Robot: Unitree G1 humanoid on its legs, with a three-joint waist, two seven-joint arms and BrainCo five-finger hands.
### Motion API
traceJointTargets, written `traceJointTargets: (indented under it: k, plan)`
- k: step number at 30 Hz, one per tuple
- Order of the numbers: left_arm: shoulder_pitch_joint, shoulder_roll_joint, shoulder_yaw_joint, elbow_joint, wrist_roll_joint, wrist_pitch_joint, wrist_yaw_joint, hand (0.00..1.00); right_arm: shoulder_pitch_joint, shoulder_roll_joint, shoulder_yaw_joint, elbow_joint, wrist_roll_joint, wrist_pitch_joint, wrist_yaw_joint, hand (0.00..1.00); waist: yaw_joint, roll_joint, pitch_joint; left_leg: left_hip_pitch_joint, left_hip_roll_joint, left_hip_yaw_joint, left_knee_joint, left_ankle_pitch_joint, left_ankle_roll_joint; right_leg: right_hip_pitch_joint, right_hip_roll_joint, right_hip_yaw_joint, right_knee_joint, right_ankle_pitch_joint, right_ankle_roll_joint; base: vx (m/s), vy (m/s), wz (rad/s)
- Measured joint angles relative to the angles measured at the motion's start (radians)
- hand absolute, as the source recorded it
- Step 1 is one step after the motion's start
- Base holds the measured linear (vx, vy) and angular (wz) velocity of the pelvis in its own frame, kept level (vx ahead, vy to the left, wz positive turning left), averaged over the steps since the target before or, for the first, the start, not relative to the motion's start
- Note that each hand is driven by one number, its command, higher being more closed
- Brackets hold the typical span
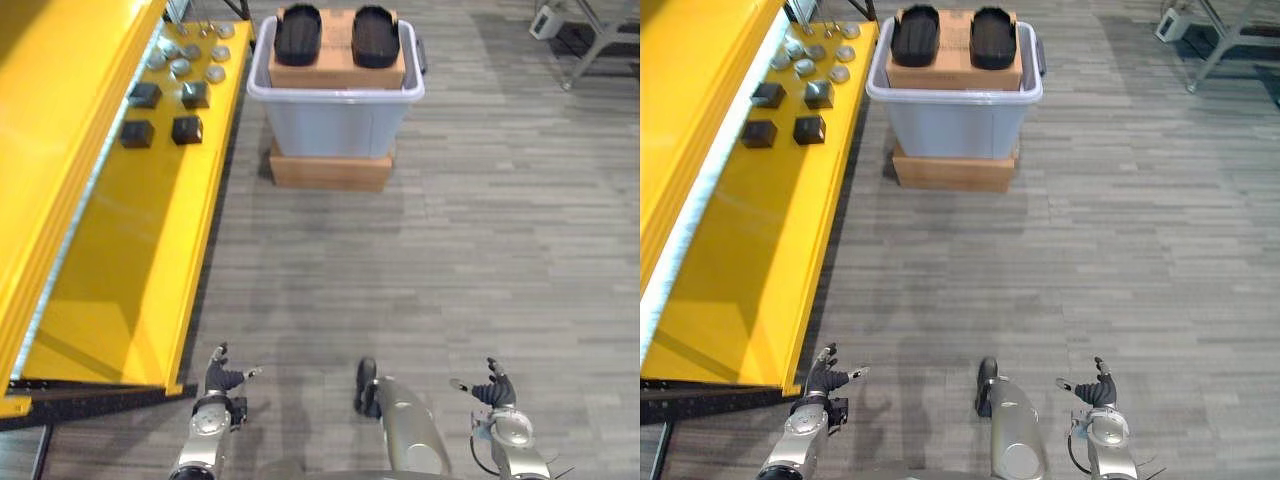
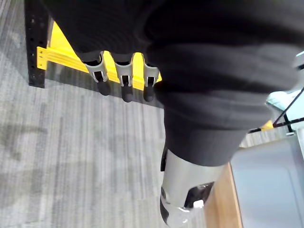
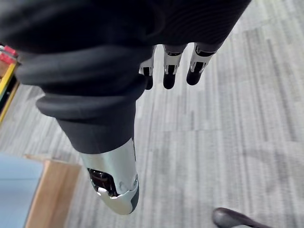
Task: Walk over and take plastic housings, then place them on the shelf
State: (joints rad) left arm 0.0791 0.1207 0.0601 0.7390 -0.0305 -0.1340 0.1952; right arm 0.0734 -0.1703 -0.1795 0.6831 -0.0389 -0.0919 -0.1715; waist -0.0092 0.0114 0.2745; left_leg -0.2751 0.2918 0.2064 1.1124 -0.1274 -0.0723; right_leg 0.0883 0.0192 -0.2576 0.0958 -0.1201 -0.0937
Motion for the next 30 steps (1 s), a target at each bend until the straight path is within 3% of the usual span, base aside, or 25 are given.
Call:
traceJointTargets:
  k: [3, 4, 5, 6, 7, 9, 10, 11, 12, 13, 14, 15, 17, 19, 21, 22, 23, 24, 26, 28, 29, 30]
  plan:
    - [0.021, -0.005, 0.002, 0.001, -0.007, 0.003, 0.0, 0.0, -0.007, 0.005, -0.025, 0.006, 0.0, 0.003, 0.0, 0.0, 0.009, -0.008, 0.015, -0.067, -0.088, 0.026, -0.412, -0.034, -0.006, 0.085, -0.015, 0.035, -0.033, -0.026, 0.039, 0.54, 0.012, -0.41]
    - [0.024, -0.019, 0.002, 0.0, -0.007, 0.007, 0.0, 0.0, 0.0, 0.003, -0.051, 0.007, 0.0, 0.003, 0.0, 0.0, 0.023, -0.002, 0.011, -0.057, -0.159, -0.009, -0.671, -0.005, -0.006, 0.13, -0.032, 0.051, -0.053, -0.055, 0.073, 0.52, 0.125, -0.44]
    - [0.025, -0.025, 0.002, 0.0, -0.007, 0.006, 0.0, 0.0, 0.006, -0.002, -0.058, 0.011, 0.0, 0.003, -0.001, 0.0, 0.025, 0.006, 0.007, -0.054, -0.181, -0.025, -0.772, 0.019, -0.006, 0.148, -0.031, 0.06, -0.065, -0.067, 0.08, 0.64, 0.21, -0.45]
    - [0.03, -0.033, 0.002, 0.001, -0.007, 0.006, 0.0, 0.0, 0.021, -0.014, -0.059, 0.017, 0.0, 0.003, -0.001, 0.0, 0.026, 0.028, -0.003, -0.048, -0.203, -0.046, -0.881, 0.067, 0.0, 0.169, -0.022, 0.074, -0.075, -0.094, 0.096, 0.44, 0.194, -0.44]
    - [0.039, -0.033, 0.008, 0.015, -0.007, 0.006, 0.002, 0.0, 0.023, -0.018, -0.053, 0.04, 0.0, 0.004, -0.001, 0.0, 0.029, 0.041, -0.014, -0.047, -0.221, -0.088, -0.87, 0.22, 0.048, 0.2, -0.023, 0.1, -0.072, -0.14, 0.118, 0.44, 0.211, -0.29]
    - [0.021, -0.029, 0.017, 0.03, -0.007, 0.009, 0.001, 0.0, 0.044, 0.008, -0.05, 0.053, 0.002, 0.008, -0.001, 0.0, 0.019, -0.014, -0.039, -0.079, -0.275, -0.08, -0.785, 0.125, 0.085, 0.193, -0.091, 0.1, -0.017, -0.171, 0.154, 0.54, 0.194, 0.07]
    - [0.015, -0.039, 0.013, 0.031, -0.007, 0.009, 0.0, 0.0, 0.047, 0.008, -0.051, 0.073, 0.003, 0.009, 0.0, 0.0, 0.029, -0.018, -0.041, -0.079, -0.292, -0.066, -0.74, 0.061, 0.092, 0.139, -0.122, 0.127, 0.129, -0.189, 0.17, 0.65, 0.208, 0.08]
    - [0.017, -0.04, 0.012, 0.032, -0.007, 0.009, 0.0, 0.0, 0.045, 0.008, -0.051, 0.078, 0.003, 0.009, 0.0, 0.0, 0.029, -0.018, -0.041, -0.075, -0.297, -0.065, -0.733, 0.05, 0.098, 0.121, -0.131, 0.133, 0.172, -0.192, 0.174, 0.65, 0.257, -0.03]
    - [0.022, -0.035, 0.011, 0.044, -0.007, 0.012, 0.0, 0.0, 0.045, 0.012, -0.051, 0.087, 0.003, 0.009, 0.0, 0.0, 0.021, -0.024, -0.042, -0.039, -0.321, -0.059, -0.725, 0.007, 0.105, 0.047, -0.165, 0.159, 0.379, -0.186, 0.188, 0.51, 0.221, 0.06]
    - [0.022, -0.029, 0.01, 0.048, -0.007, 0.016, 0.001, 0.0, 0.053, 0.015, -0.051, 0.089, 0.003, 0.01, 0.001, 0.0, 0.02, -0.031, -0.044, 0.006, -0.349, -0.059, -0.73, -0.024, 0.111, -0.033, -0.198, 0.191, 0.604, -0.158, 0.26, 0.52, 0.204, 0.13]
    - [0.021, -0.026, 0.009, 0.048, -0.007, 0.016, 0.001, 0.0, 0.055, 0.017, -0.05, 0.091, 0.001, 0.011, 0.001, 0.0, 0.016, -0.031, -0.043, 0.034, -0.36, -0.063, -0.728, -0.044, 0.12, -0.076, -0.202, 0.206, 0.722, -0.163, 0.286, 0.52, 0.147, 0.23]
    - [0.023, -0.017, 0.008, 0.048, -0.007, 0.017, 0.002, 0.0, 0.055, 0.022, -0.045, 0.092, -0.001, 0.013, 0.002, 0.0, 0.006, -0.029, -0.042, 0.096, -0.369, -0.07, -0.733, -0.072, 0.134, -0.139, -0.206, 0.205, 0.876, -0.173, 0.273, 0.52, 0.093, 0.26]
    - [0.029, -0.003, -0.006, 0.048, -0.007, 0.017, 0.006, 0.0, 0.051, 0.033, -0.033, 0.088, -0.001, 0.011, 0.002, 0.0, -0.007, -0.026, -0.042, 0.202, -0.37, -0.091, -0.777, -0.089, 0.143, -0.218, -0.197, 0.17, 0.953, -0.201, 0.218, 0.51, 0.055, 0.29]
    - [0.008, 0.0, -0.02, 0.046, -0.008, 0.015, 0.006, 0.0, 0.051, 0.034, -0.013, 0.087, 0.0, 0.004, 0.002, 0.0, -0.033, 0.0, -0.037, 0.304, -0.34, -0.136, -0.836, -0.088, 0.142, -0.299, -0.156, 0.114, 0.781, -0.237, 0.15, 0.51, -0.035, 0.54]
    - [-0.008, -0.004, -0.021, 0.046, -0.008, 0.012, 0.006, 0.0, 0.053, 0.037, -0.013, 0.087, 0.008, 0.003, 0.003, 0.0, -0.032, 0.003, -0.036, 0.343, -0.319, -0.144, -0.848, -0.09, 0.138, -0.349, -0.138, 0.13, 0.565, -0.222, 0.151, 0.52, -0.112, 0.52]
    - [-0.01, -0.003, -0.021, 0.045, -0.008, 0.011, 0.005, 0.0, 0.059, 0.038, -0.014, 0.087, 0.012, 0.002, 0.002, 0.0, -0.034, -0.003, -0.038, 0.37, -0.31, -0.148, -0.859, -0.101, 0.095, -0.358, -0.125, 0.146, 0.39, -0.142, 0.154, 0.44, -0.124, 0.57]
    - [-0.01, -0.002, -0.021, 0.047, -0.007, 0.01, 0.004, 0.0, 0.066, 0.04, -0.014, 0.087, 0.012, 0.001, 0.002, 0.0, -0.036, -0.01, -0.039, 0.386, -0.309, -0.15, -0.861, -0.113, 0.067, -0.355, -0.125, 0.152, 0.332, -0.029, 0.138, 0.46, -0.141, 0.56]
    - [-0.009, -0.015, -0.018, 0.056, -0.007, 0.012, 0.003, 0.0, 0.079, 0.033, -0.019, 0.094, 0.012, 0.003, 0.002, 0.0, -0.036, 0.003, -0.046, 0.41, -0.289, -0.159, -0.865, -0.134, 0.034, -0.342, -0.113, 0.145, 0.351, 0.033, 0.098, 0.39, -0.119, 0.23]
    - [0.009, -0.024, -0.014, 0.053, -0.007, 0.009, 0.003, 0.0, 0.08, 0.042, -0.018, 0.076, 0.012, 0.003, 0.002, 0.0, -0.026, 0.005, -0.058, 0.415, -0.263, -0.146, -0.841, -0.111, -0.005, -0.333, -0.102, 0.143, 0.363, -0.017, 0.083, 0.46, -0.223, 0.06]
    - [0.015, -0.042, -0.007, 0.05, -0.007, 0.01, 0.001, 0.0, 0.095, 0.055, -0.017, 0.039, 0.022, 0.003, 0.002, 0.0, -0.036, 0.008, -0.056, 0.36, -0.24, -0.139, -0.677, -0.098, -0.027, -0.288, -0.101, 0.114, 0.36, -0.062, 0.07, 0.38, -0.242, 0.31]
    - [0.019, -0.06, -0.004, 0.032, -0.007, 0.01, 0.0, 0.0, 0.117, 0.064, -0.014, 0.023, 0.03, 0.003, 0.002, 0.0, -0.032, 0.01, -0.055, 0.298, -0.202, -0.117, -0.484, -0.064, -0.058, -0.225, -0.092, 0.093, 0.339, -0.083, 0.058, 0.35, -0.202, 0.34]
    - [0.033, -0.073, -0.002, 0.011, -0.007, 0.01, 0.0, 0.0, 0.133, 0.071, -0.007, -0.002, 0.031, 0.003, 0.002, 0.0, -0.027, 0.006, -0.051, 0.242, -0.162, -0.1, -0.333, -0.038, -0.054, -0.172, -0.079, 0.078, 0.32, -0.095, 0.049, 0.39, -0.202, 0.17]
